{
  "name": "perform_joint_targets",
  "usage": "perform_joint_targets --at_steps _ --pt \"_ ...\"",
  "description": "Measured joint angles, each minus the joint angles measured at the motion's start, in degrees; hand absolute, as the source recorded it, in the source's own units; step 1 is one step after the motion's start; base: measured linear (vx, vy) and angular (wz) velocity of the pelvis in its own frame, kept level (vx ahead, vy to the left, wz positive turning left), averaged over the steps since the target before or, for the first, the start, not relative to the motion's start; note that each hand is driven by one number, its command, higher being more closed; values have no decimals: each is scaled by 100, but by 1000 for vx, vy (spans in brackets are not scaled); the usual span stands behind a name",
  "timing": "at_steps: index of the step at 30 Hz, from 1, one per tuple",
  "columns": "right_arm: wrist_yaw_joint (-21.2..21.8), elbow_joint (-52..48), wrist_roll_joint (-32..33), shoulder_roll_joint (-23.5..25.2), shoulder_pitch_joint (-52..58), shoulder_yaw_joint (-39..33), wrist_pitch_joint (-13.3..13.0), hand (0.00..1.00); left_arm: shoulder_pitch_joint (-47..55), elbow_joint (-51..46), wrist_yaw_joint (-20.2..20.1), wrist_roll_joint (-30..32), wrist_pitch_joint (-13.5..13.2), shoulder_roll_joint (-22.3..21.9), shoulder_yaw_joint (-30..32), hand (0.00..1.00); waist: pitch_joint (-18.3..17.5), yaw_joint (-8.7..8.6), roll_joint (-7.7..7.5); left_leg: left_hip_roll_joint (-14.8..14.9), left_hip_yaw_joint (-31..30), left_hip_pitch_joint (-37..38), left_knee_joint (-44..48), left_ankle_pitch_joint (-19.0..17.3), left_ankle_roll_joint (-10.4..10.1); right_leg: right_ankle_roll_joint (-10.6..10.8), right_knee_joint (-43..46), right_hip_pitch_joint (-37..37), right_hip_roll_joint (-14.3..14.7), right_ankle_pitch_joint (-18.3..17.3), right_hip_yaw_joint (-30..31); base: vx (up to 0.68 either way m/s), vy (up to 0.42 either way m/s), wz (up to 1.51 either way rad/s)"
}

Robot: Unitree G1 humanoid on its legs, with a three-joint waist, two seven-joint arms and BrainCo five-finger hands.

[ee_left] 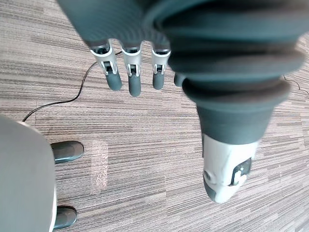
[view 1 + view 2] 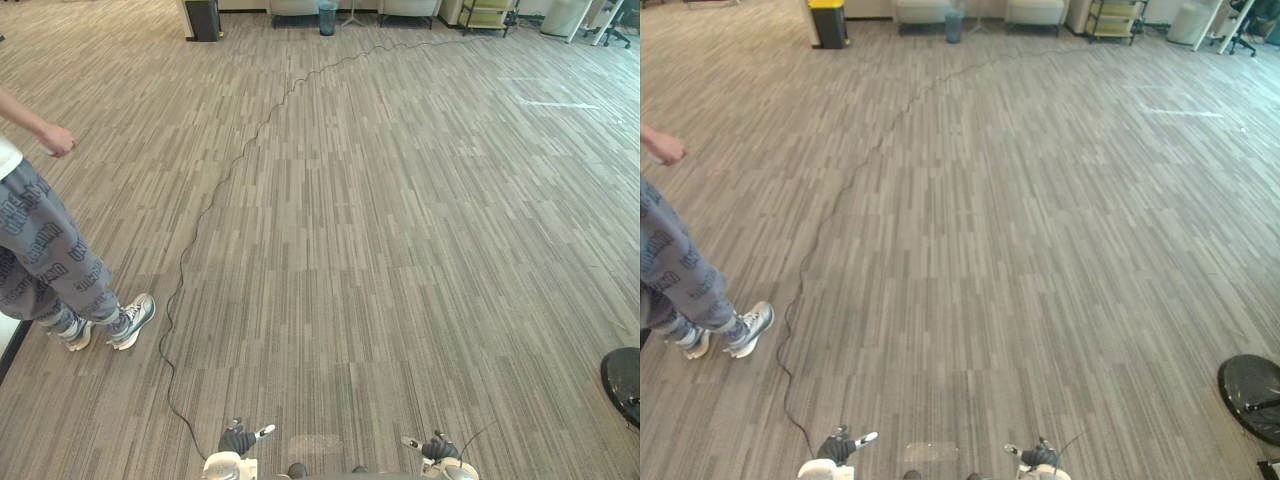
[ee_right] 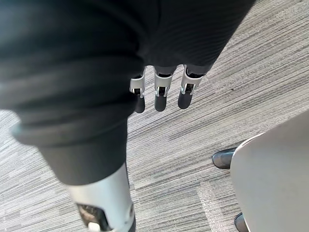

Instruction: Pick up cushions and gather them together orderly.

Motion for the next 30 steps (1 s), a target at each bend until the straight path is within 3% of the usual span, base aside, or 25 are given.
perform_joint_targets --at_steps 5,8,11,12,15,18,19,20,21,22,23,24,25,26,27,28,29,30 --pt "-3 -3 0 -8 1 1 -48 0 -11 -8 1 -7 -1 -1 0 0 46 1 14 27 24 -38 4 -14 -23 -53 87 -44 21 -35 14 -55 -30 -2" --pt "-12 -25 1 -16 2 -6 -65 0 -35 -13 0 -17 -1 14 23 0 73 2 -6 49 45 -205 143 -149 -126 -120 529 -350 11 -281 4 -28 -46 -1" --pt "-11 -148 5 22 26 -173 -89 0 -109 -101 -4 -72 -2 -4 385 0 252 44 -59 225 180 -852 1922 -985 -203 -205 1157 -454 -53 -740 -15 27 -86 13" --pt "-27 -263 11 87 83 -234 -95 0 -84 -212 -10 -85 -1 -20 511 0 299 35 -84 445 572 -1359 3163 -1304 -305 -325 1418 -441 -100 -1013 -48 64 -59 22" --pt "-45 -315 9 6 102 -236 -89 0 -60 -314 -3 -186 -15 -107 628 0 311 47 18 793 974 -1831 3894 -1542 -225 -317 1475 -285 -125 -1195 -102 110 10 11" --pt "-62 -274 5 -56 79 -223 -45 0 -65 -386 -3 -205 -40 -106 628 0 314 63 12 749 1071 -2195 3326 -1390 -228 -161 1511 -88 -404 -1466 -29 263 133 -4" --pt "-60 -187 -5 -107 9 -215 -31 0 -65 -407 -4 -236 -42 -111 625 0 315 64 14 646 1042 -2290 2809 -1002 -271 -72 1440 1 -532 -1527 31 461 265 -29" --pt "-63 -152 -14 -136 5 -213 -1 0 -67 -415 6 -295 -45 -113 621 0 306 120 0 487 1053 -2305 2339 -224 -258 -22 1198 139 -710 -1553 175 418 247 -37" --pt "-65 -151 -15 -156 -5 -210 7 0 -79 -405 9 -297 -43 -110 616 0 296 148 -18 385 1102 -2284 2290 -198 -86 1 1068 186 -796 -1539 241 558 275 -35" --pt "-54 -81 -21 -164 -36 -207 12 0 -142 -365 12 -299 -41 -119 614 0 275 111 40 380 1217 -2325 2431 -370 -15 -58 816 245 -803 -1275 379 482 235 -25" --pt "-49 32 -43 -47 -112 -218 28 0 -153 -368 6 -410 -45 -108 751 0 324 122 28 578 1261 -2517 3067 -540 164 65 564 383 -806 -762 552 475 243 -19" --pt "-54 27 -54 -30 -115 -232 30 0 -156 -413 -1 -434 -63 -88 819 0 342 151 -5 651 1275 -2617 3409 -551 180 118 552 422 -806 -668 649 386 278 -28" --pt "-56 36 -58 -9 -82 -232 28 0 -144 -443 8 -438 -89 -57 918 0 207 266 -148 542 1191 -2785 3259 -759 152 164 694 420 -910 -633 850 453 304 -33" --pt "-66 34 -61 -86 31 -237 17 0 -90 -380 -11 -416 -57 -97 906 0 19 277 -202 409 1107 -2640 2794 -768 159 306 1158 269 -933 -778 966 364 241 -28" --pt "-61 29 -63 -99 38 -233 13 0 -93 -372 6 -398 -47 -78 891 0 -8 268 -233 360 1123 -2573 2736 -808 165 313 1377 164 -980 -778 961 424 210 -18" --pt "-54 25 -66 -119 31 -254 4 0 -97 -293 1 -396 -38 -14 806 0 -8 245 -260 202 1144 -2331 2579 -917 240 472 2486 -266 -1047 -691 1049 474 187 11" --pt "-48 46 -64 -87 61 -346 19 0 -106 -234 6 -398 -27 1 755 0 21 169 -294 22 1102 -1974 2397 -1032 303 1026 3756 -734 -1112 -281 1202 474 187 16" --pt "-43 41 -48 -72 79 -367 13 0 -110 -213 13 -402 -4 12 731 0 37 144 -283 -11 1075 -1869 2353 -1064 321 1167 4128 -846 -1113 -142 1252 567 177 35"
